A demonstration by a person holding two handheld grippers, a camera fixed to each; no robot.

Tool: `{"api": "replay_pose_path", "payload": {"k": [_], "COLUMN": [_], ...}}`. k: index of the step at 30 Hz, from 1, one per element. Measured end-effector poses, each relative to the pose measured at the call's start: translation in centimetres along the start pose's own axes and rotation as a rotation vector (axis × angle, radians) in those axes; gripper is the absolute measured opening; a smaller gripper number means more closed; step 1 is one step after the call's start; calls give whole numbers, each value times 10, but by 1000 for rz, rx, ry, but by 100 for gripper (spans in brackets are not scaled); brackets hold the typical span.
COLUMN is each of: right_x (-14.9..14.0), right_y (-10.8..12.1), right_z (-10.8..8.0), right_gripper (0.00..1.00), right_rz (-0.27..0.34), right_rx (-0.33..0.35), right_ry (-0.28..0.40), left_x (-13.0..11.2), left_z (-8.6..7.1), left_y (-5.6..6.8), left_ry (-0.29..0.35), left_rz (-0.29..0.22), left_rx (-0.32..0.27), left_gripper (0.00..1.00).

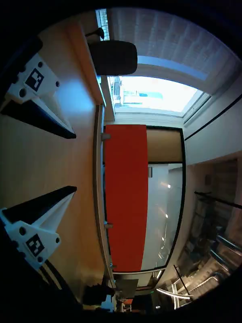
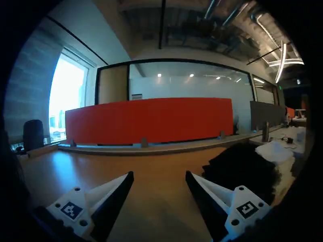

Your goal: Fold towel

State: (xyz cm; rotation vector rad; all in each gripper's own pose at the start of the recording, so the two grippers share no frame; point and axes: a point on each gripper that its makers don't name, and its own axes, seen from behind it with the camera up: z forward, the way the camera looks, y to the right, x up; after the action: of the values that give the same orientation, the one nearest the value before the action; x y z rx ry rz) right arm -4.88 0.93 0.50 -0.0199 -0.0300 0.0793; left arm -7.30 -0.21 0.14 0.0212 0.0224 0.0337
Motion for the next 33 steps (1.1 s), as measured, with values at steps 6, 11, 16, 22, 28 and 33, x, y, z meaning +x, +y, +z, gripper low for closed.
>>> {"api": "replay_pose_path", "payload": {"k": [6, 11, 16, 22, 28, 33], "right_x": [-9, -8, -9, -7, -6, -8], "right_y": [0, -2, -3, -5, -7, -8], "right_z": [-1, -2, -2, -4, -6, -5], "right_gripper": [100, 100, 100, 99, 100, 100], "right_rz": [15, -5, -16, -31, -49, -56], "right_rx": [7, 12, 15, 19, 22, 22], "right_ry": [-3, 3, 9, 20, 30, 32], "left_x": [0, 0, -1, -1, -1, -1], "left_z": [0, 0, 0, 0, 0, 0], "left_y": [1, 1, 1, 0, 0, 0], "left_ry": [0, 0, 0, 0, 0, 0], "left_rz": [0, 0, 0, 0, -1, -1], "left_rx": [0, 0, 0, 0, 0, 0], "left_gripper": [86, 86, 86, 86, 86, 86]}}
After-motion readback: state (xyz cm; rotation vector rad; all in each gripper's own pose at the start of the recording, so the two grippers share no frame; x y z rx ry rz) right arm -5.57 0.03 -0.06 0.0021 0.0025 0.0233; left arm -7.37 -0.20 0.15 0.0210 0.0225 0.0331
